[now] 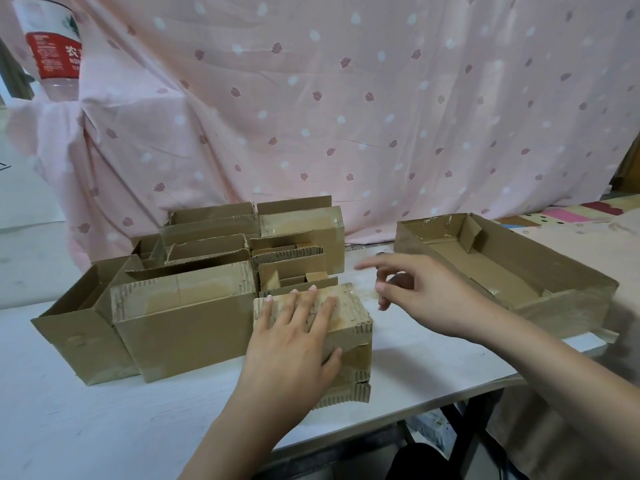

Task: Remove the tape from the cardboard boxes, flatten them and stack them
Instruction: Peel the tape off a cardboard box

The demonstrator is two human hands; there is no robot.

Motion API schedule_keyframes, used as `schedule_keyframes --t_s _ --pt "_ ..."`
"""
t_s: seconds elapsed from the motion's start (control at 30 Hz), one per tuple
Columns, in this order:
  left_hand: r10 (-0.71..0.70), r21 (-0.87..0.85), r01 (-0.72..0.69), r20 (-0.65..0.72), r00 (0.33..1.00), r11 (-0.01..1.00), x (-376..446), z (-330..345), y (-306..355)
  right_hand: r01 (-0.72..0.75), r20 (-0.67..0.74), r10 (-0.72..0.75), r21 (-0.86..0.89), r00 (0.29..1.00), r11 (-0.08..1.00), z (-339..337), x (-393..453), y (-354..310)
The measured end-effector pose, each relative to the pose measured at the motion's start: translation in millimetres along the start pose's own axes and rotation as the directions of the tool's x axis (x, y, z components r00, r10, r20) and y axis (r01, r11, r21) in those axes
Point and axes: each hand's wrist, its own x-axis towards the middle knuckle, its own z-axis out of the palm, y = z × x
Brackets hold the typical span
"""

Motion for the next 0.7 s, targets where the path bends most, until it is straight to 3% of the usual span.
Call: schedule_keyframes --t_s 0.1,0.43,0.53,0.7 --pt "0.001 0.000 -0.001 -0.002 1.000 1.000 -1 1 0 -0.037 0.022 0.038 -0.055 0.999 0.998 1 1 0" --pt "0.004 0.006 -0.004 -0.003 1.000 1.000 0 0 0 -0.094 0.073 0.089 0.054 0.993 0.994 -5 3 0" --pt "0.004 0.009 -0.004 -0.008 1.000 1.000 0 2 0 -0.141 0.072 0.147 -0.085 0.987 0.986 -5 5 3" --pt "0.004 0.010 -0.004 -0.016 1.000 1.000 -1 4 0 -0.037 -0.003 0.038 -0.220 0.999 0.975 2 12 12"
